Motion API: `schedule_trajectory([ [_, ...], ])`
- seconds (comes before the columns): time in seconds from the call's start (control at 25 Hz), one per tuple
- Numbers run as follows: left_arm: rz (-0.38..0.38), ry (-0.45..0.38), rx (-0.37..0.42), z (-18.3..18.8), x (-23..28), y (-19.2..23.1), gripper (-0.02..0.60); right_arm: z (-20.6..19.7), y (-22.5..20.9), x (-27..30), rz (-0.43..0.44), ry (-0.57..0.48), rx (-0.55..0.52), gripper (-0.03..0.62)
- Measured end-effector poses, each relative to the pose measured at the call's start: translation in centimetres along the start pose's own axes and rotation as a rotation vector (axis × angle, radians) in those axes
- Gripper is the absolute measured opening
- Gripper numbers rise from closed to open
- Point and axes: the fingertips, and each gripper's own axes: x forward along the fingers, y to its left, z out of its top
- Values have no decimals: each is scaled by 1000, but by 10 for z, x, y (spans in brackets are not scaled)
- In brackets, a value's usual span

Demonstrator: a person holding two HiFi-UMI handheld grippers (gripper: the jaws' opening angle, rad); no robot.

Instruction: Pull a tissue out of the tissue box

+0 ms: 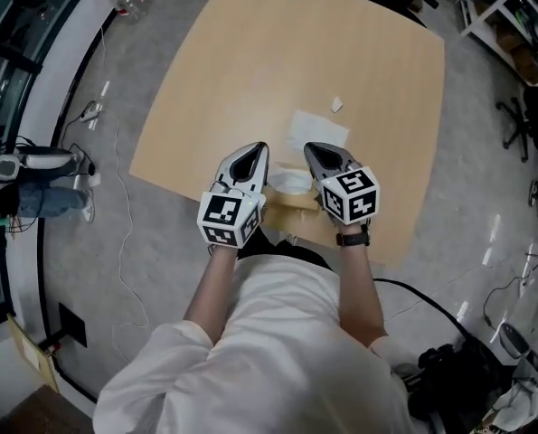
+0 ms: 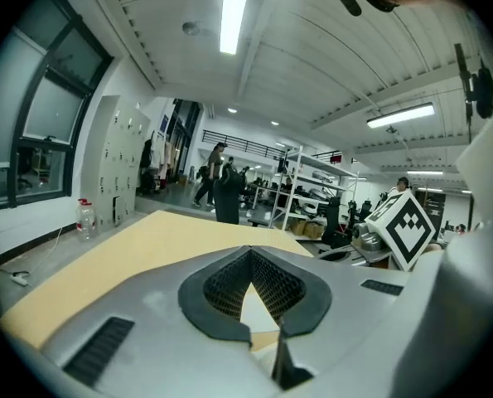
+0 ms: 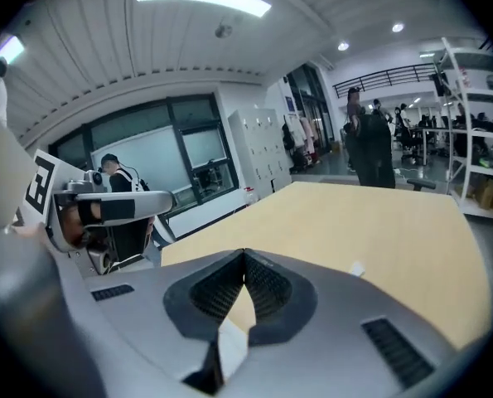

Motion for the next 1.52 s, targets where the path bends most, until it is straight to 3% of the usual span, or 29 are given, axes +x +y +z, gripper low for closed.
schedule_trajectory([
  [0.44,-24,89,-63,-47,20,16,-8,-52,17,38,101,224,-211,5],
  [0.6,-26,104,-78,-56,27,25,-8,-71,15,50,107,322,-308,97],
  [0.76,-35,114,-84,-61,28,28,-8,-89,20,57,128,386,-352,144],
  [1.0,-36,97,-107,-61,20,38,-8,-109,34,62,164,494,-406,144],
  [1.44,-34,89,-116,-62,6,43,-8,-129,35,62,109,584,-448,141],
  [1.52,-35,89,-115,-63,4,40,-8,-130,34,60,89,589,-472,109],
])
